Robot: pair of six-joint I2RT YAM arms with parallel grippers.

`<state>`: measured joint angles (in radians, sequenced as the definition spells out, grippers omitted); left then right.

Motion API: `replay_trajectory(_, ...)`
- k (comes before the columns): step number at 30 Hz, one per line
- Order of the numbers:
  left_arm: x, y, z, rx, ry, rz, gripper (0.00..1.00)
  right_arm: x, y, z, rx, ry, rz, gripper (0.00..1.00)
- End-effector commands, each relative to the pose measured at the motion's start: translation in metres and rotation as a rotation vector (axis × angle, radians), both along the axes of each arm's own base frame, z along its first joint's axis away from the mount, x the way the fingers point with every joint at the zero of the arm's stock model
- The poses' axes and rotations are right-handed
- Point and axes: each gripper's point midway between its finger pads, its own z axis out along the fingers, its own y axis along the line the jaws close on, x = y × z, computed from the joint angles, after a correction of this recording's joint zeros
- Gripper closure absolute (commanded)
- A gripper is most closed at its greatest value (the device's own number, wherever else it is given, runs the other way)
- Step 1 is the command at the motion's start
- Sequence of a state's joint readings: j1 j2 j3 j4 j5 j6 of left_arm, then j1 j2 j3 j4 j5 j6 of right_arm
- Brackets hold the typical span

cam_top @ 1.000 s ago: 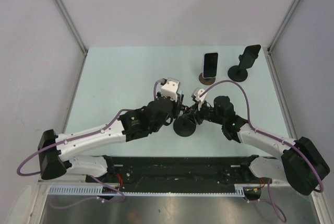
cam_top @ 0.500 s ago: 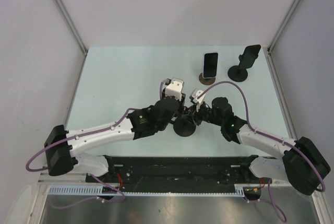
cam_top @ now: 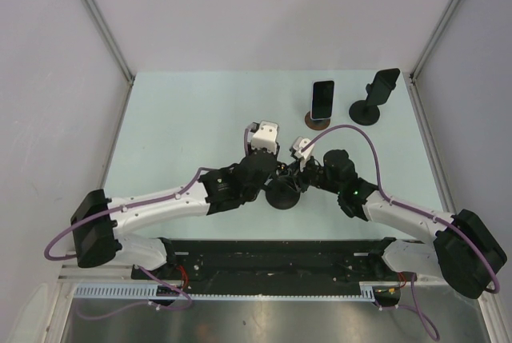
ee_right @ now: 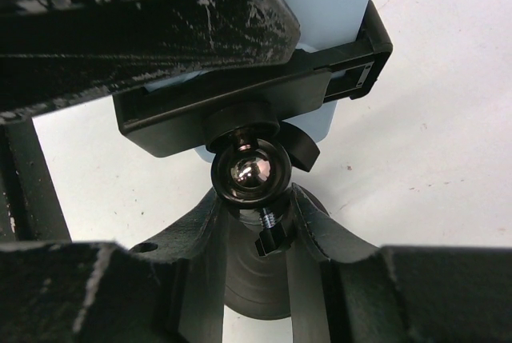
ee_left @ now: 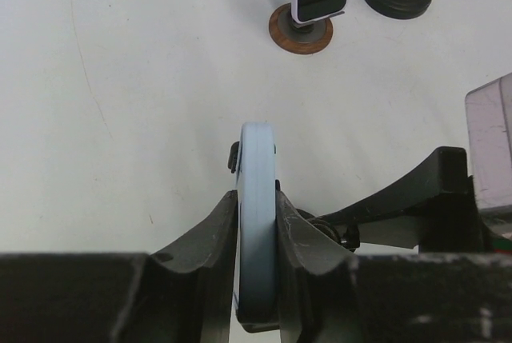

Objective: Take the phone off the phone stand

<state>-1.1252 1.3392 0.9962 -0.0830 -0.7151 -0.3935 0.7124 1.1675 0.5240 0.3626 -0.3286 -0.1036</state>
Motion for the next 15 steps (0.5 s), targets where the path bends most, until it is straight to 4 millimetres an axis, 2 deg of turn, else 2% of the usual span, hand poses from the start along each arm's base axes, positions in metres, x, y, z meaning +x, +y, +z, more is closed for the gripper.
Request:
replay_trajectory(1, 0.005, 0.002, -0.003, -0.023, -0.006, 0.044, 0.73, -0.001, 0.009, 0.024, 0.048, -0.029, 0.021, 1.00)
replay_trajectory(2, 0.005, 0.003, -0.004, -0.023, -0.006, 0.046, 0.73, -0.001, 0.009, 0.024, 0.048, -0.029, 0.023, 1.00)
replay_trajectory(5, 0.006, 0.003, -0.002, -0.023, -0.013, 0.048, 0.82, 0.000, 0.008, 0.021, 0.041, -0.024, 0.018, 1.00)
replay_trajectory(7, 0.006, 0.005, 0.001, -0.022, -0.019, 0.046, 0.97, -0.001, 0.008, 0.019, 0.036, -0.018, 0.020, 1.00)
replay_trajectory(8, 0.006, 0.006, 0.002, -0.011, -0.025, 0.037, 1.00, -0.001, 0.007, 0.018, 0.032, -0.016, 0.019, 1.00)
replay_trajectory(10, 0.006, 0.009, 0.008, -0.011, -0.035, 0.023, 0.99, -0.001, 0.006, 0.016, 0.025, -0.014, 0.018, 1.00)
replay_trajectory(12, 0.004, 0.008, 0.005, -0.004, -0.021, -0.034, 1.00, 0.000, 0.004, 0.016, 0.026, -0.012, 0.013, 1.00)
replay_trajectory(15, 0.008, 0.020, 0.006, -0.023, -0.004, -0.074, 1.00, 0.001, 0.001, 0.013, 0.030, 0.000, 0.011, 1.00)
